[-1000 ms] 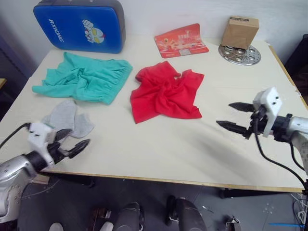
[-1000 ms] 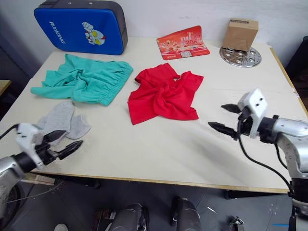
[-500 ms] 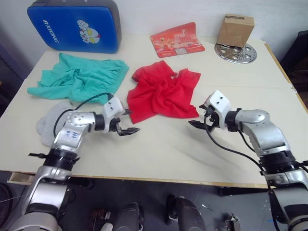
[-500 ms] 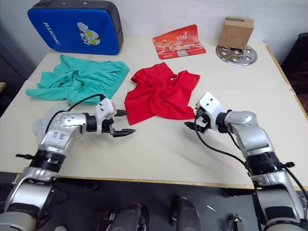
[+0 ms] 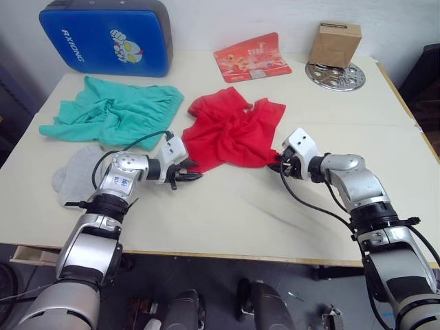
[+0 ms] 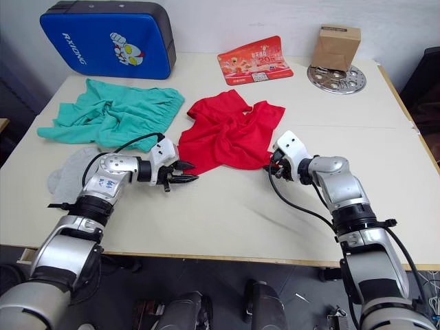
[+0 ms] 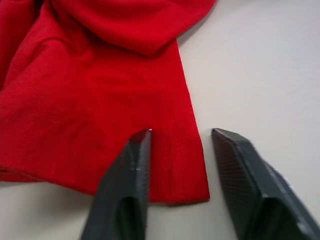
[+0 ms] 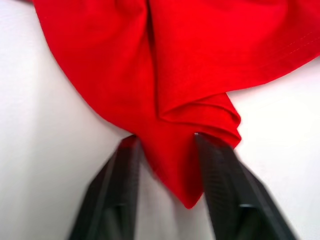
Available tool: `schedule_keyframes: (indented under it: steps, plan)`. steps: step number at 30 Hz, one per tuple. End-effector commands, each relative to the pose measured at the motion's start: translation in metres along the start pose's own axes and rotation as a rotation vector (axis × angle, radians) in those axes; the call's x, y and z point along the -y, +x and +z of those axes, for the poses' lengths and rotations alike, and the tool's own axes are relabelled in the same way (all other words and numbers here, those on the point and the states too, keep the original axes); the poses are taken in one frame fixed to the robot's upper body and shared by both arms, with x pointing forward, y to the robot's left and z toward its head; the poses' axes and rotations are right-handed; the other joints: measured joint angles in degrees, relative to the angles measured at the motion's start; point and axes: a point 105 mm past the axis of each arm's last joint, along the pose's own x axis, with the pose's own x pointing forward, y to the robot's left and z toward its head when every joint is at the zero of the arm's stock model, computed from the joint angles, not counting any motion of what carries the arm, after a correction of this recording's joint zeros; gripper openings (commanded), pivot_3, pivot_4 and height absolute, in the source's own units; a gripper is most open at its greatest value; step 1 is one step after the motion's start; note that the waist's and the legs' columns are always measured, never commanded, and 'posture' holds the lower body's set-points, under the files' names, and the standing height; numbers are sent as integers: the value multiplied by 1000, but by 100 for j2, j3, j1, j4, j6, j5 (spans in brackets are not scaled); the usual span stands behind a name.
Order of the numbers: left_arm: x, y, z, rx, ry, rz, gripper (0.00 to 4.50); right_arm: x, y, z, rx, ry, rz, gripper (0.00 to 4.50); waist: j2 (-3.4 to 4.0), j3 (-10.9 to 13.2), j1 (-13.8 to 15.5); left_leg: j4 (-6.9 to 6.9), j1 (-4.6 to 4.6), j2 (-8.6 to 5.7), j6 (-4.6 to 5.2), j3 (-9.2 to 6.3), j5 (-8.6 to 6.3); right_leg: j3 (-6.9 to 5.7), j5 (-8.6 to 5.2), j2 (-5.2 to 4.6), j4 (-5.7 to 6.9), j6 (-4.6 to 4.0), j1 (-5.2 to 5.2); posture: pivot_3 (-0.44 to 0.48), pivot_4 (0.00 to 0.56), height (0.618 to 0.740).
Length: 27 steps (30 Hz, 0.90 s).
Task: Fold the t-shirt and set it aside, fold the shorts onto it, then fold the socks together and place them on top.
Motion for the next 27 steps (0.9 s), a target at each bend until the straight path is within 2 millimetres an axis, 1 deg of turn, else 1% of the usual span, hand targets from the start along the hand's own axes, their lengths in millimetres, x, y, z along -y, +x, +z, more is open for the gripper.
schedule_keyframes:
  steps: [1, 2, 3, 6, 10, 14, 15, 17, 20, 24, 27]
  plan:
    - [0, -3, -6, -21, -6, -5, 714, 5, -7, -8, -30, 1, -23, 390, 0, 0, 1, 0, 0, 0, 0, 0, 0, 0, 0, 0, 0, 0, 0, 0, 150, 740]
    - [0, -4, -7, -24, -9, -5, 417, 6, -9, -8, -33, -2, -24, 99, 0, 0, 1, 0, 0, 0, 0, -1, 0, 0, 0, 0, 0, 0, 0, 0, 150, 740]
    - [0, -5, -8, -25, -10, -6, 72, 7, -12, -9, -34, -6, -26, 0, 0, 0, 3, 0, 0, 0, 0, -1, 0, 0, 0, -1, 0, 0, 0, 0, 150, 740]
    - [1, -12, -10, -31, -10, -16, 27, 10, -23, -7, -33, -22, -31, 0, 0, 0, 7, 0, -2, -2, 0, -2, 0, -1, 0, -2, 0, 0, 0, 0, 150, 740]
    - [10, -30, -10, -24, -26, -88, 27, 9, -50, -2, -29, -67, -1, 0, 0, 0, -7, -5, -3, -2, 0, -2, 0, -1, 0, -1, -2, 0, -4, 0, 150, 740]
    - [42, -60, -16, -58, -41, -241, 27, -3, -86, -2, -49, -101, 61, 0, 2, 1, -42, -12, -4, 3, -3, 0, -2, 4, -1, 5, -7, -1, -12, 0, 150, 740]
    - [47, -66, -18, -69, -45, -260, 27, -5, -92, -3, -56, -106, 70, 0, 2, 1, -40, -12, 0, 4, -4, 1, -2, 5, -1, 8, -6, -2, -9, 0, 150, 740]
    - [63, -83, -21, -102, -68, -322, 27, -14, -109, -9, -84, -116, 103, 0, 2, 1, -18, -9, 1, 5, -4, 0, -2, 6, -1, 7, -4, -2, -7, 0, 150, 740]
    - [82, -107, -23, -146, -108, -393, 27, -29, -134, -25, -150, -131, 167, 0, 2, 1, 10, -9, 4, 6, -4, -6, -5, 6, -2, 6, -10, -4, -2, 0, 150, 740]
    - [95, -126, -25, -190, -161, -426, 27, -47, -159, -47, -227, -101, 223, 0, 2, 1, 110, -6, 5, 4, 4, -11, -12, 6, -2, -6, -28, -3, 6, 0, 150, 740]
    - [104, -133, -26, -203, -184, -438, 27, -60, -174, -58, -262, -69, 259, 0, 2, 1, 140, -8, 8, 4, 6, -11, -15, 7, -3, -7, -34, -3, 9, 0, 150, 740]
